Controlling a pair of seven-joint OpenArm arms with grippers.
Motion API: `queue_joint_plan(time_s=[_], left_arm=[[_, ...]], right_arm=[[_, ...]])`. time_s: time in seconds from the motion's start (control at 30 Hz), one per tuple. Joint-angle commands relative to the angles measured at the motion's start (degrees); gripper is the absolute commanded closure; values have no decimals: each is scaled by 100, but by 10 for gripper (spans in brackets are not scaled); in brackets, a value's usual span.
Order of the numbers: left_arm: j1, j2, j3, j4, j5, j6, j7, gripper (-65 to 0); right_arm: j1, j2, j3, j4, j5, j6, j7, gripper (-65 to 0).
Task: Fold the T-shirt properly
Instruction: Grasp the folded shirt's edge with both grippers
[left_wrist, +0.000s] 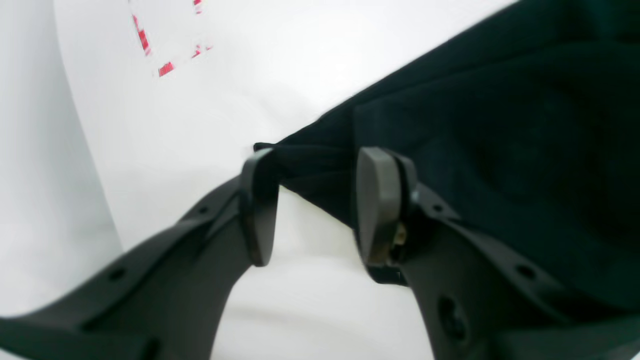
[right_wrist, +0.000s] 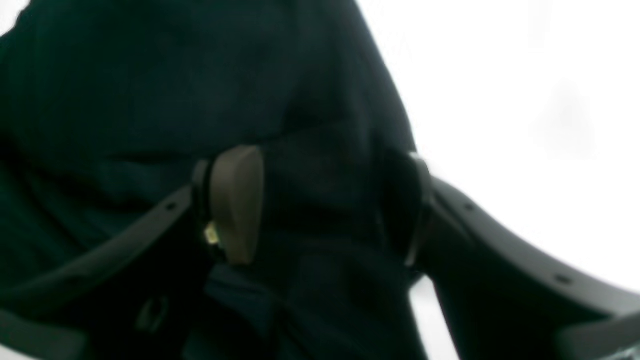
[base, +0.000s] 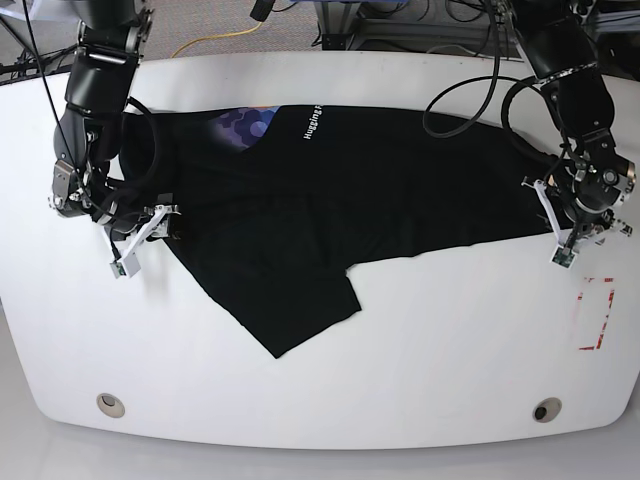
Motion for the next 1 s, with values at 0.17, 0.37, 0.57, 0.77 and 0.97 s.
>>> queue_joint_plan(time_s=[0.17,0.37,0.57,0.77,0.97], left_arm=[[-71,-82,-18,117,5,14,-66,-233],[-71,-82,-18,117,5,14,-66,-233],[-71,-82,-18,109,5,14,-66,-233],[-71,-82,-18,91,5,14,-66,-233],[-71,-65,-18,100,5,14,-66,-233]], right_arm=[[100,15,34,117,94,25,95,-363],[21,-29,34,117,94,17,95,-363],[-23,-29,34,117,94,17,95,-308],[-58,-29,34,117,103,25,104,-86],[-67,-29,34,222,129,25,104,0]])
